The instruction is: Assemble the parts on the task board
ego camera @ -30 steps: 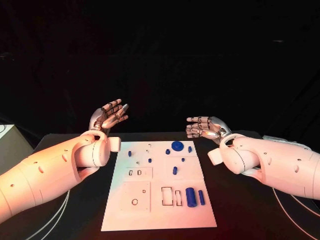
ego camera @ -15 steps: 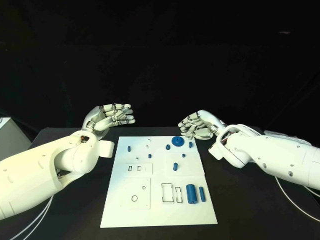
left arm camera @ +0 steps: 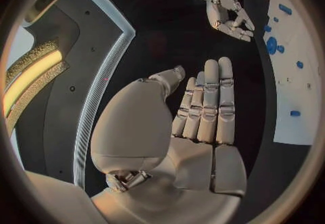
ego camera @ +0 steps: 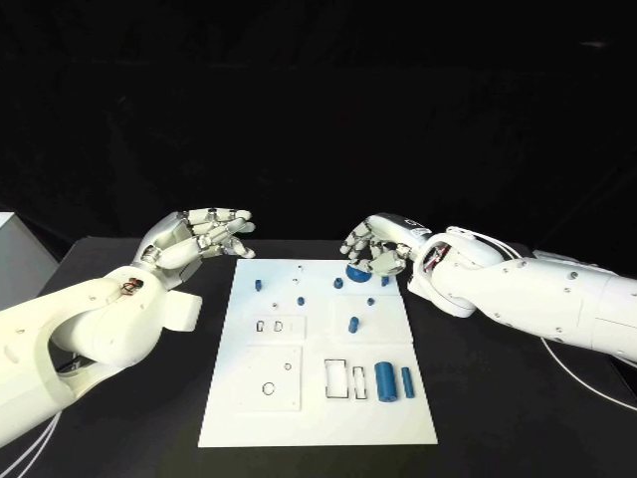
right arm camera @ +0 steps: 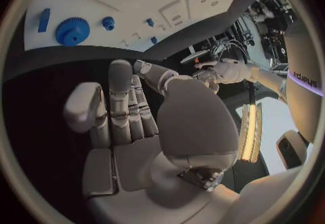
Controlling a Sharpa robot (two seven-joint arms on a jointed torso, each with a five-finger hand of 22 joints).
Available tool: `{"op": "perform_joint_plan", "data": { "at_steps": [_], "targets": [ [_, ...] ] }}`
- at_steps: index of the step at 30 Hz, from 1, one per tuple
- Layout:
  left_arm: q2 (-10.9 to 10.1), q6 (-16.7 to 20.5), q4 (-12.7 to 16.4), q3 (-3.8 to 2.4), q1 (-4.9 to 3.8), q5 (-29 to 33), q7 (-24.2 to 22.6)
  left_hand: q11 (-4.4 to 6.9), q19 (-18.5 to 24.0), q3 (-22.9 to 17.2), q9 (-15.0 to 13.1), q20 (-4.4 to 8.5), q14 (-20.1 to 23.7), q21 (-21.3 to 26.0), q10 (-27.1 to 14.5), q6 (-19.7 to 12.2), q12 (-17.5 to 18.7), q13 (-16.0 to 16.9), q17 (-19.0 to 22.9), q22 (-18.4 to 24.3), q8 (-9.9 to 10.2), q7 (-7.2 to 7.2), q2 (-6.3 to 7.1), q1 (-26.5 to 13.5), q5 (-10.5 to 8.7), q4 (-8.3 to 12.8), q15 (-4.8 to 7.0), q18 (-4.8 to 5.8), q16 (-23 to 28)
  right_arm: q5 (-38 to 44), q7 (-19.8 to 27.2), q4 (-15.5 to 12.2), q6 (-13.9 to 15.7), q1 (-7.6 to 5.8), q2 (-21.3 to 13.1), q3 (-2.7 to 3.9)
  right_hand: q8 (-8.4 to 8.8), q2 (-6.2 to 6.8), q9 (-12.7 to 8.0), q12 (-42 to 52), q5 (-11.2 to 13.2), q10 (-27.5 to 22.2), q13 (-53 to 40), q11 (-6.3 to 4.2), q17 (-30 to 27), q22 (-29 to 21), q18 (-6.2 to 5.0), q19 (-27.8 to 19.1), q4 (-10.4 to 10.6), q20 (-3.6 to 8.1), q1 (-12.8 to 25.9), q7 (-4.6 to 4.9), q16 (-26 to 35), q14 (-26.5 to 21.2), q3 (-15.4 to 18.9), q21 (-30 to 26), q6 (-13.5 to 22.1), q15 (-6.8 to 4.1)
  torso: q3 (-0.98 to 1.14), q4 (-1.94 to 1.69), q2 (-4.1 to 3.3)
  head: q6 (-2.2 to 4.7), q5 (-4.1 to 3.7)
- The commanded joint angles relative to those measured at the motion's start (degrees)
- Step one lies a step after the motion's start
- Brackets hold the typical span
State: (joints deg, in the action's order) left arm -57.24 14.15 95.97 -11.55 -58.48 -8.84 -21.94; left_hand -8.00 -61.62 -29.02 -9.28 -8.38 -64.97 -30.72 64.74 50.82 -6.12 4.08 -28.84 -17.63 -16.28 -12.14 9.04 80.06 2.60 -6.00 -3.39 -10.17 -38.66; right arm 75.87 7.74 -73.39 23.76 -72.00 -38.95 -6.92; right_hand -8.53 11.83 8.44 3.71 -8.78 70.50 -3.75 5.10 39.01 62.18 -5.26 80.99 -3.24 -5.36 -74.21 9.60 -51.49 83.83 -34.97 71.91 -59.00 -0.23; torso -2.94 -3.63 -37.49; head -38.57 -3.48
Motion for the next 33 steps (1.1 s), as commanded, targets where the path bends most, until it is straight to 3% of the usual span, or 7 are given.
{"op": "perform_joint_plan", "data": {
  "at_steps": [1, 5, 13, 19, 24, 33],
  "targets": [
    [-1.09, -2.69, 1.56, -0.11, -0.04, -0.83, 0.54, 0.16, 0.25, -0.2, -0.04, 0.18, 0.13, -1.87, 0.34, 0.26, 0.3, 0.07, -1.52, -1.21, 0.35, 0.03, 0.15, -0.85, 0.23, 0.17, 0.07, 0.03, -2.5, 10.98, -5.88, 0.17, -1.01, -0.25, 0.44, 0.04, 0.42, 0.85, 0.16, -0.24, 0.36, -1.09, 0.05, 0.42, 3.27, 3.55, 0.9, 0.78, 0.33, -0.24, 0.33, 0.4, -3.62, 0.26, -0.43, 2.53, 0.57, 0.45, -0.58, -1.07, -1.14, -0.03, -0.68],
    [-2.22, -3.71, 2.9, -0.19, -0.02, -0.95, 0.24, 0.13, 0.69, 0.71, -0.15, -0.02, 0.46, -4.45, 0.3, -0.02, 0.43, 0.21, -3.85, -2.91, 0.58, 0.06, 0.94, -3.21, 0.21, -1.17, -0.03, -0.01, -6.53, 15.32, -8.45, 0.57, -2.55, -0.41, 1.08, 0.04, 0.62, 1.91, 0.65, -0.15, 1.04, -1.84, -0.01, 0.54, 11.04, 10.86, 2.03, 2.73, 1.12, -0.66, 0.49, 0.36, -11.68, 0.86, -0.56, 7.62, 0.88, 0.61, -1.08, -1.84, -1.67, -0.44, -1.19],
    [-2.26, -4.2, 3.45, -0.23, 0.13, -1.68, 0.76, 0.44, 0.27, 2.11, -0.41, 0.05, 0.12, -6.99, 0.8, -0.31, -0.42, 0.78, -6.07, -4.41, 0.59, 0.34, 1.29, -3.72, 0.23, -1.97, 0.23, -0.21, -11.11, 19.13, -10.85, 0.61, -6.19, -0.47, 1.72, 0.04, 0.73, 2.97, 1.1, -0.21, 1.35, -3.1, -0.03, 0.64, 15.63, 14.95, 2.67, 3.89, 1.93, -0.94, 0.86, 0.16, -16.71, 1.09, 0.16, 10.42, 1.16, 0.81, -1.65, -2.45, -2.27, -0.83, -1.82],
    [-2.26, -3.71, 3.35, -0.24, 0.21, -2.23, 1.31, 0.4, 0.72, 2.35, -0.46, 0.0, 0.82, -7.16, 0.71, -0.42, -0.57, 0.87, -6.17, -4.56, 0.62, 0.29, 1.34, -3.86, 0.23, -2.19, 0.16, -0.15, -11.31, 21.04, -12.48, 0.78, -8.88, -0.46, 2.01, 0.02, 0.78, 3.19, 1.27, -0.21, 1.37, -3.65, -0.02, 0.65, 16.14, 15.43, 2.72, 3.91, 2.22, -1.04, 0.89, 0.03, -17.62, 0.9, 0.52, 10.76, 1.31, 0.87, -1.84, -2.63, -2.68, -1.1, -2.37],
    [-2.35, -3.3, 3.36, -0.24, 0.23, -2.35, 1.46, 0.38, 0.79, 2.39, -0.46, -0.01, 0.92, -7.18, 0.67, -0.45, -0.58, 0.88, -6.18, -4.57, 0.63, 0.27, 1.35, -3.87, 0.23, -2.22, 0.15, -0.15, -11.33, 22.03, -13.58, 1.0, -10.68, -0.38, 2.22, -0.06, 1.2, 3.5, 1.33, -0.22, 1.78, -4.73, 0.0, 0.74, 16.73, 15.73, 2.74, 3.83, 2.65, -1.18, 1.06, -0.02, -18.63, 0.72, 1.56, 10.99, 2.11, 0.99, -1.98, -2.78, -2.94, -1.18, -2.41],
    [-2.4, -3.29, 3.46, -0.26, 0.24, -2.41, 1.51, 0.36, 0.86, 2.44, -0.46, -0.02, 1.01, -7.19, 0.61, -0.49, -0.58, 0.89, -6.18, -4.59, 0.65, 0.25, 1.37, -3.89, 0.23, -2.25, 0.13, -0.14, -11.35, 22.9, -14.53, 1.52, -12.01, -0.15, 2.52, -0.13, 1.14, 3.35, 1.47, -0.16, 2.04, -5.07, -0.04, 0.74, 16.85, 15.8, 2.72, 3.76, 2.99, -1.24, 1.12, -0.05, -19.04, 0.62, 2.26, 11.05, 2.0, 1.02, -2.12, -3.21, -3.57, -1.06, -2.66]
  ]
}}
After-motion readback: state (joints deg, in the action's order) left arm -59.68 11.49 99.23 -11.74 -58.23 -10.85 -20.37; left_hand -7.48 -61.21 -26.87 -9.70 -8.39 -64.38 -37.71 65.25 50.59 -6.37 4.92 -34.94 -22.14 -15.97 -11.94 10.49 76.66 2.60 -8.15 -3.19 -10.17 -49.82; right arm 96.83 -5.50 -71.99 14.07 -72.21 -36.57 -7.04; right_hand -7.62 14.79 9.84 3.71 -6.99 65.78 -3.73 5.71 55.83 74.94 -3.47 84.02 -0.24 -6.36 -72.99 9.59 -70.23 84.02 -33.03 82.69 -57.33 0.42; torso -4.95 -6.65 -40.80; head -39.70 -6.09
